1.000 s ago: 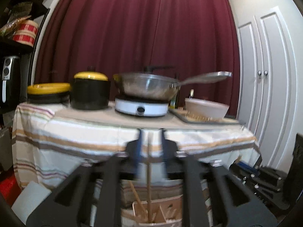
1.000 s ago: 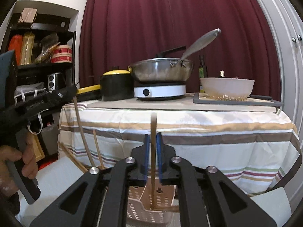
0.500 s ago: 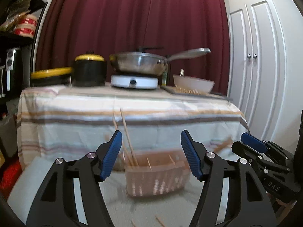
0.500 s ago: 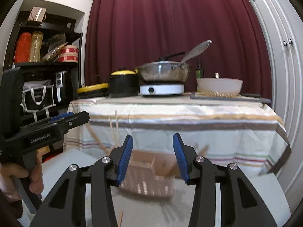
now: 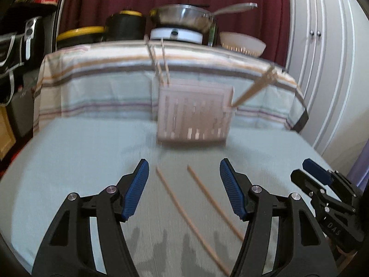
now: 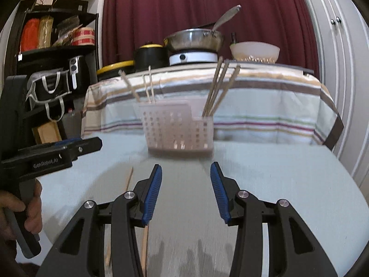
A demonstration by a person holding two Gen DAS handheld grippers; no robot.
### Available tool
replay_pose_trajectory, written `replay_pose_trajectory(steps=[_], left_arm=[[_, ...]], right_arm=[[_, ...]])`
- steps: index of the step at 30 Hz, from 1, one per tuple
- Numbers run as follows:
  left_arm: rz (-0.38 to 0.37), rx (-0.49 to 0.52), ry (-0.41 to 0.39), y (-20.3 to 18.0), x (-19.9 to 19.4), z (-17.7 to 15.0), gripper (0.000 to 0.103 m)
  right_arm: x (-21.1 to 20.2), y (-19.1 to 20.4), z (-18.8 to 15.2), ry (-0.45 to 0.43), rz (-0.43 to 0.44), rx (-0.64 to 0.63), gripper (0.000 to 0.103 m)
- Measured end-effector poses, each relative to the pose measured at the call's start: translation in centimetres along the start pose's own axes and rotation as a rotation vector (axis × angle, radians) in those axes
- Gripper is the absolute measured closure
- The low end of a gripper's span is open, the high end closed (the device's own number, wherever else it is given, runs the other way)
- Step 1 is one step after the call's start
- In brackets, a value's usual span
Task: Organize utensils
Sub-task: 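Move the open left tool back over the loose chopsticks, then close the left tool on a single wooden chopstick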
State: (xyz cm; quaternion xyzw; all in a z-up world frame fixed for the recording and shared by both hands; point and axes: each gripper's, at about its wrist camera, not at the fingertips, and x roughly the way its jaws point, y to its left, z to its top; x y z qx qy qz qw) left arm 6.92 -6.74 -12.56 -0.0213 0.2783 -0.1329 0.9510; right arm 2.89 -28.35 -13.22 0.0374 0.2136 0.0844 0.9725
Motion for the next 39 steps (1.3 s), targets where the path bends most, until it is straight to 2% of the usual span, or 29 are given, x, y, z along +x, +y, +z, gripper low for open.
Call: replay_pose_trajectory(steps=[6, 14, 20, 23, 31, 37, 39], left_arm=[[0.015, -0.028, 0.067, 0.1, -0.1, -4.2, 0.046], [-0.001, -0.035, 0.153, -1.1, 0.5, -7.7, 0.049], [-0.004, -0.03, 0.203, -1.8, 1.4, -8.8, 0.049], [0.009, 0.001, 0.201, -2.4, 1.5, -9.1, 0.049], [0.072, -0.032, 0.206, -0.7, 1.1, -9.0, 0.051], [0.085, -0.046, 0.203, 0.1, 0.6, -9.2, 0.053], [0.086, -0.05, 0.201, 0.3, 0.5, -9.3, 0.055]], right_arm=[[-0.5, 0.6, -3.4, 0.055, 0.022, -0.004, 0.063], [-1.3, 0.4, -4.7, 0.064, 0.02, 0.012, 0.066], [-1.5, 0.1, -5.0, 0.066, 0.017, 0.021, 0.066], [-1.3, 0.1, -5.2, 0.073, 0.02, 0.023, 0.066], [-1.1, 0.8, -5.5, 0.09, 0.034, 0.014, 0.066], [-0.9, 1.4, -5.7, 0.101, 0.051, 0.002, 0.066], [-0.8, 1.7, -5.8, 0.109, 0.062, -0.003, 0.069]])
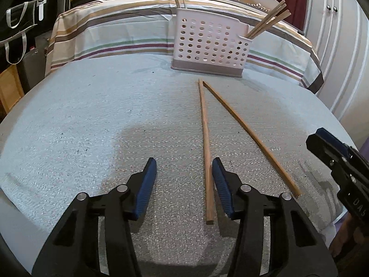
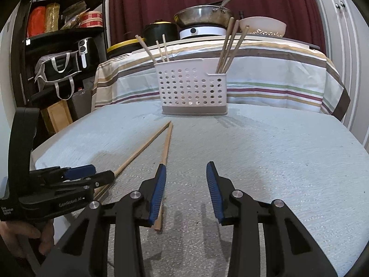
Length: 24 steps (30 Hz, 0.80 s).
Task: Organize utensils
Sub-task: 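Close the left tool on a single wooden chopstick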
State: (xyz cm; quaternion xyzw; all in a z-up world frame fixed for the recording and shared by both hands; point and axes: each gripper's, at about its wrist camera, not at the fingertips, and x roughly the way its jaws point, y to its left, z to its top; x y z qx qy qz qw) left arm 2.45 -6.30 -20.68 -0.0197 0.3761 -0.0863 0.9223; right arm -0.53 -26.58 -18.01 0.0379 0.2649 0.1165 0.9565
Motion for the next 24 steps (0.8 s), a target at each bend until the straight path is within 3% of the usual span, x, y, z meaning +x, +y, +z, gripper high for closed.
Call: replay_pose_trajectory(steps=[2, 9, 12, 13, 17, 24], left_arm=[[-0.002, 0.001, -0.004, 0.1, -0.1, -0.1, 0.056], [-0.008, 0.014, -0.016, 0.1, -0.6, -0.8, 0.062], [-0.018, 0.009, -0.018, 0.4, -0.8, -0.9, 0.07], [-0.021, 0.01, -0.018, 0.4, -0.8, -0.9, 0.074], [-0.028, 0.014, -0.013, 0.7, -0.6, -0.7, 0.087], [-0.035, -0.003, -0.016, 1.2, -0.4, -0.5, 0.086]], right_arm=[[0.3, 0.4, -0.2, 0.014, 0.015, -0.01, 0.074], [1.5, 1.7, -1.1, 0.093, 0.06, -0.042, 0.076], [2.3, 1.8, -1.6, 0.144, 0.057, -0.041, 0.078], [2.5, 1.7, -1.8, 0.157, 0.055, -0.038, 0.086], [2.4, 1.0, -1.9, 0.158, 0.031, -0.013, 0.095], [2.2, -0.2, -1.9, 0.149, 0.007, 0.02, 0.095]])
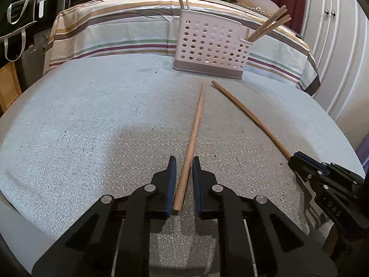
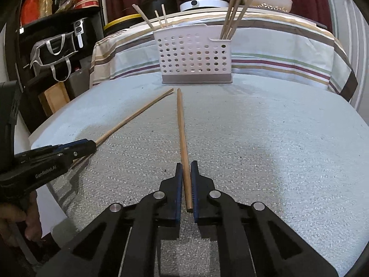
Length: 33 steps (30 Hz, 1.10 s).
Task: Organize utensils
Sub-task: 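Close the left tool on a single wooden chopstick, then lift the chopstick with the left tool and carry it to the caddy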
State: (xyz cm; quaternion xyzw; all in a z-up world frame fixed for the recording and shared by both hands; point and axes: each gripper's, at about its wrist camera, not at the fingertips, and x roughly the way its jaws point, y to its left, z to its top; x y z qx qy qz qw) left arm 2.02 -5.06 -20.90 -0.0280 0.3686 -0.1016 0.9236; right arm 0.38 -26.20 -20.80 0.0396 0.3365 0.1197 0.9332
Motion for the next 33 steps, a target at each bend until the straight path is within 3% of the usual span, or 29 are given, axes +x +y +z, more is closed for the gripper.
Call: replay_pose_trajectory(steps=[9, 11, 20, 33], left_arm=[[-0.026, 0.0, -0.036, 0.1, -0.5, -0.8, 0.085], [-0.033, -0.011, -0.037, 0.3, -0.5, -0.9, 0.094], [-0.055, -0.019, -0.041, 0.4, -0.7, -0.6, 0.096], [-0.026, 0.06, -0.167, -0.4, -3.1, 0.8, 0.096]], right_arm=[[-0.4, -0.3, -0.4, -0.013, 0.014, -0.008, 0.094], [-0.5, -0.4, -0.5, -0.02, 0.017, -0.003, 0.096], [-1.3, -0.5, -0.4, -0.063, 0.003, 0.002, 0.096], [-3.2, -0.1, 1.0, -0.148, -0.009, -0.013, 0.096]])
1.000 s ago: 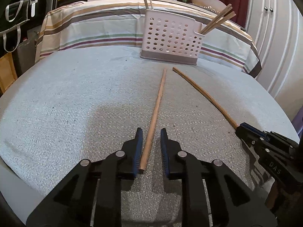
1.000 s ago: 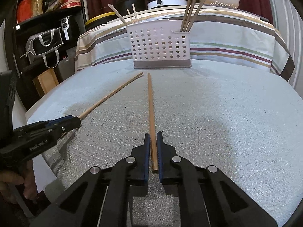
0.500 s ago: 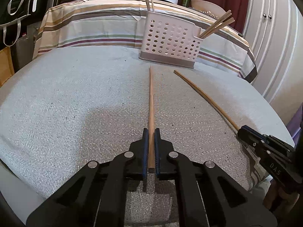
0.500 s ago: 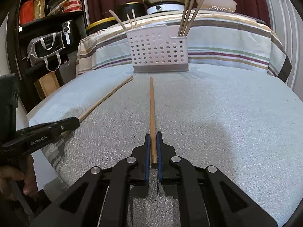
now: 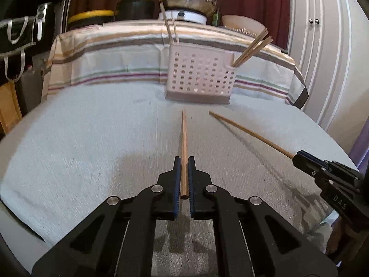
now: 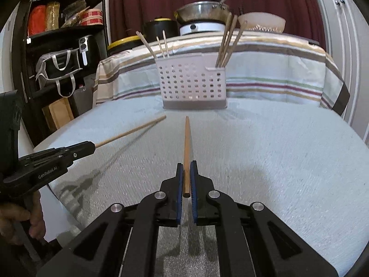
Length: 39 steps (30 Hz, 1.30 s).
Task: Organize utensils
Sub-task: 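Lift the chopstick with the left tool and carry it to the caddy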
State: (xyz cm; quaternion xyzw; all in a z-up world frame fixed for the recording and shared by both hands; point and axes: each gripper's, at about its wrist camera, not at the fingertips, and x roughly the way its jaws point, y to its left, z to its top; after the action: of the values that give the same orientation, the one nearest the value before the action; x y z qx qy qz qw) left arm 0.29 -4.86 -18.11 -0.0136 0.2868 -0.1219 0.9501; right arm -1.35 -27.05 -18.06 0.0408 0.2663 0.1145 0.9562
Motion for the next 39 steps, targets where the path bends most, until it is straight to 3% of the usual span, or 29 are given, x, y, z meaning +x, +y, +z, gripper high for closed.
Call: replay_pose_trajectory(steps=[10, 20, 30, 39], left_arm=[[0.019, 0.043, -0.112, -0.2, -2.4, 2.5, 0.097], [0.006, 0.025, -0.189, 0.5, -5.4, 5.7, 0.097], [-0.008, 0.01, -0.168, 1.0, -5.5, 8.6, 0.097], [-0.001, 0.011, -0.153, 1.6, -3.3, 11.7, 0.096]], right_arm=[[-1.9, 0.0, 2.7, -0.082, 0.008, 0.009, 0.096], [-4.6, -0.1, 6.3, -0.18, 0.006, -0.002, 0.096], [-4.5, -0.6, 9.0, -0.2, -0.003, -0.007, 0.096], [-2.5, -0.5, 11.8, -0.207, -0.005, -0.024, 0.096]])
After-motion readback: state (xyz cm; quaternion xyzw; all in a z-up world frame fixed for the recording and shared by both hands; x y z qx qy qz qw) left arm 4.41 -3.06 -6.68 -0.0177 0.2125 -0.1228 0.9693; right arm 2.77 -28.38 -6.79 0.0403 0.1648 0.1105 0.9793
